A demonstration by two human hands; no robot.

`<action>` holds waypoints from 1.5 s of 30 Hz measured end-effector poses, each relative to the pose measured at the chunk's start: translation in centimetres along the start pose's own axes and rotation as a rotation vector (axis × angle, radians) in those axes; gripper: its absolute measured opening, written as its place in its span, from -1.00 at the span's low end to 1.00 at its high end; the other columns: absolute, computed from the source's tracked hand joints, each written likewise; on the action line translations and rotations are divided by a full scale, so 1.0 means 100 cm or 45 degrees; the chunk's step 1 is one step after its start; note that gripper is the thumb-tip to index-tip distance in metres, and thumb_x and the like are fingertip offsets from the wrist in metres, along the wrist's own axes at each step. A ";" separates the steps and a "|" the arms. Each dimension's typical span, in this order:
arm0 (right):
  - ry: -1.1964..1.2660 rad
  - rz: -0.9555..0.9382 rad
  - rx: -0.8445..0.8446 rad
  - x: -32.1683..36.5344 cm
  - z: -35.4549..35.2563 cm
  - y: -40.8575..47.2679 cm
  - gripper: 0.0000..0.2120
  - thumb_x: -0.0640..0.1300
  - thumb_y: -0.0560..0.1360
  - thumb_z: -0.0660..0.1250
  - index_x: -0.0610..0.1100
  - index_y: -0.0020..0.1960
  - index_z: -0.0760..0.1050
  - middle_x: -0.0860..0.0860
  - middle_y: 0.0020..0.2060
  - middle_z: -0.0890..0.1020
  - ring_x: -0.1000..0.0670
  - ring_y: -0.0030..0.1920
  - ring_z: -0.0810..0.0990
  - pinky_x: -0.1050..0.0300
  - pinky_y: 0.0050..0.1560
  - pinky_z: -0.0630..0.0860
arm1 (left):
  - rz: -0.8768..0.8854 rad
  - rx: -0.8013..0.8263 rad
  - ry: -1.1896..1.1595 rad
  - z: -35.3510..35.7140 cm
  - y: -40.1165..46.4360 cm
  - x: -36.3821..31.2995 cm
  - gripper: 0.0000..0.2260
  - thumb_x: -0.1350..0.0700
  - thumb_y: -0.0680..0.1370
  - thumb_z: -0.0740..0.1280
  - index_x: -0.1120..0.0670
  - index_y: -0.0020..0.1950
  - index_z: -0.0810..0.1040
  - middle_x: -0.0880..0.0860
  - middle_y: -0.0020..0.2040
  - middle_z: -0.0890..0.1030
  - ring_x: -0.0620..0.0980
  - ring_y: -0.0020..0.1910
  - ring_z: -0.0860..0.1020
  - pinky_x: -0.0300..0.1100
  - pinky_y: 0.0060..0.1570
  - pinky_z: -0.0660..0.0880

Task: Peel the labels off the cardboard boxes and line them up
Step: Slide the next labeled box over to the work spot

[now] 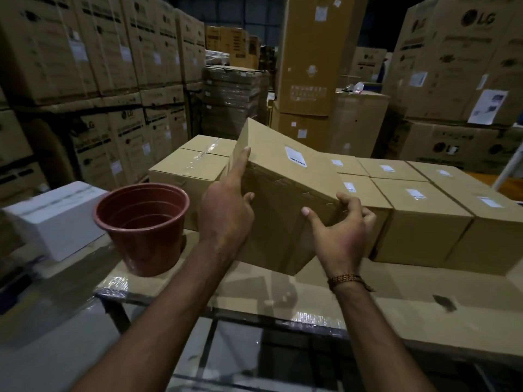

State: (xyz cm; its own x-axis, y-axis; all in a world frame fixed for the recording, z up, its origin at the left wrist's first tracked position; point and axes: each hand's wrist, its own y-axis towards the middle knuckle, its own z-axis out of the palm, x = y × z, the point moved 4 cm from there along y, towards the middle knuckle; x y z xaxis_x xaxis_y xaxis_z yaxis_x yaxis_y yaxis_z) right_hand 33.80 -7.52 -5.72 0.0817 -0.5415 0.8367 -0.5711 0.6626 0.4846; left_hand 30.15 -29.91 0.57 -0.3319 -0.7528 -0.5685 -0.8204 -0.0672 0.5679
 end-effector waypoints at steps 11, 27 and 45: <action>-0.061 0.218 0.100 -0.036 0.084 -0.051 -0.34 0.08 0.39 0.68 0.06 0.38 0.47 0.04 0.27 0.35 0.02 0.19 0.48 0.14 0.24 0.52 | 0.169 0.196 0.116 0.027 0.018 0.086 -0.19 0.10 0.61 0.45 -0.23 0.70 0.04 0.09 0.16 0.67 0.10 0.07 0.61 0.06 0.04 0.59; -0.478 0.220 0.208 -0.095 0.113 -0.075 -0.42 0.19 0.44 0.58 0.03 0.34 0.47 0.02 0.33 0.51 -0.09 0.41 0.42 -0.28 0.43 0.46 | 0.337 0.313 0.260 0.087 -0.007 0.121 -0.23 0.09 0.63 0.40 -0.17 0.71 0.02 0.10 0.48 0.53 0.09 0.28 0.59 0.03 0.19 0.54; -0.381 -0.387 0.342 -0.073 0.126 -0.062 -0.71 0.09 0.47 0.60 -0.06 0.06 0.69 0.04 0.14 0.70 -0.12 0.34 0.56 -0.21 0.36 0.51 | -0.055 0.212 -0.258 0.082 -0.006 0.155 -0.50 -0.22 0.61 0.34 -0.22 0.54 0.33 0.04 0.38 0.53 0.04 0.29 0.52 -0.03 0.10 0.55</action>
State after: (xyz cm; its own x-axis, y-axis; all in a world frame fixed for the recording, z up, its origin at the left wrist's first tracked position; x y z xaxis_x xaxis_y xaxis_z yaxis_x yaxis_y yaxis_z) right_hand 26.39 -14.18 -18.05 0.0620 -0.8400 0.5391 -0.7510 0.3165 0.5795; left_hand 21.66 -36.21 -13.47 -0.3672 -0.6042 -0.7071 -0.8957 0.0247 0.4440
